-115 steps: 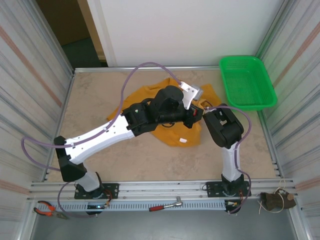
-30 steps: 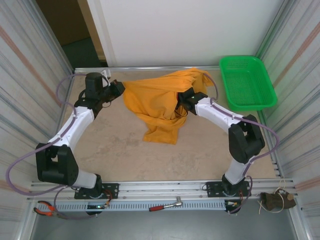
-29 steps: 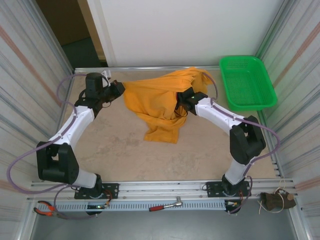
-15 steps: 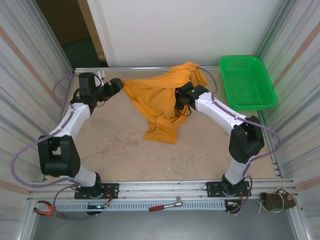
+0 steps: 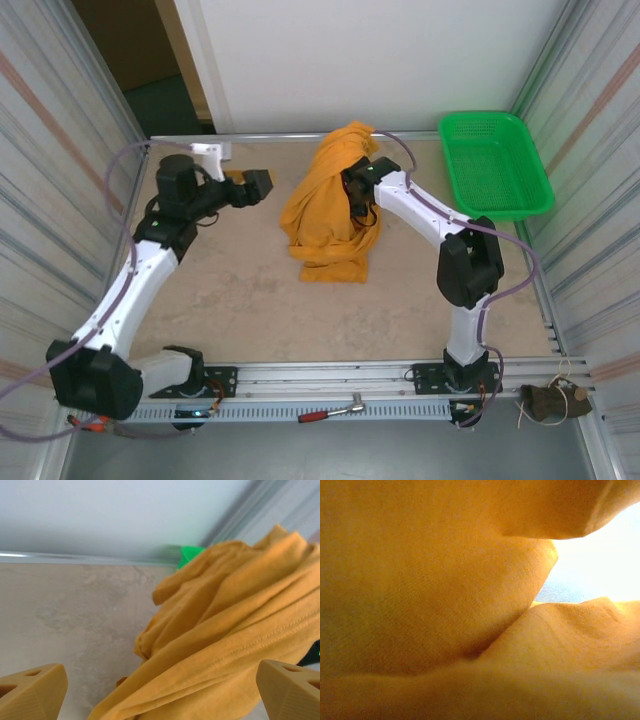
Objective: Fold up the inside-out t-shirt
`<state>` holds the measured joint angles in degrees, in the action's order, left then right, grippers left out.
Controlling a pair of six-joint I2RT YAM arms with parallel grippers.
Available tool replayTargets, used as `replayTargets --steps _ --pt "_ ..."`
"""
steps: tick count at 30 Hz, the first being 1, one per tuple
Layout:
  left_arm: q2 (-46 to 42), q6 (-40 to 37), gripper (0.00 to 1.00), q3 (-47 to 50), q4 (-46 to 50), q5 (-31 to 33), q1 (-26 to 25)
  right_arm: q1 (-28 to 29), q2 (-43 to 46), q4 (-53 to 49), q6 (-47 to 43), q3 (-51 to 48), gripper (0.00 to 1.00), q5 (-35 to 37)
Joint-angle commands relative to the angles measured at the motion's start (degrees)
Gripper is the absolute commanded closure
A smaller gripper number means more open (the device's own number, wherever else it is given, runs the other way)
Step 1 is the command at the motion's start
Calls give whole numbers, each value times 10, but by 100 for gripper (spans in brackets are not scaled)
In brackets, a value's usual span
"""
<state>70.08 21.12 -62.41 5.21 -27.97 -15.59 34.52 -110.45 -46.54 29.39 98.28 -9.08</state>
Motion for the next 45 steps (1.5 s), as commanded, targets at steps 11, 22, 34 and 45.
replayTargets --steps 11,22,34,45 --pt "149 -25 25 -68 -106 -73 -106 4 -3 -12 -41 25 100 -46" --pt "250 282 100 -128 -209 21 -10 26 46 41 -47 -90 100 -69" --pt "328 295 100 -136 1 49 14 8 151 48 -40 -24 100 -67" --pt "230 188 32 -51 40 18 25 -74 167 105 29 87 100 -110"
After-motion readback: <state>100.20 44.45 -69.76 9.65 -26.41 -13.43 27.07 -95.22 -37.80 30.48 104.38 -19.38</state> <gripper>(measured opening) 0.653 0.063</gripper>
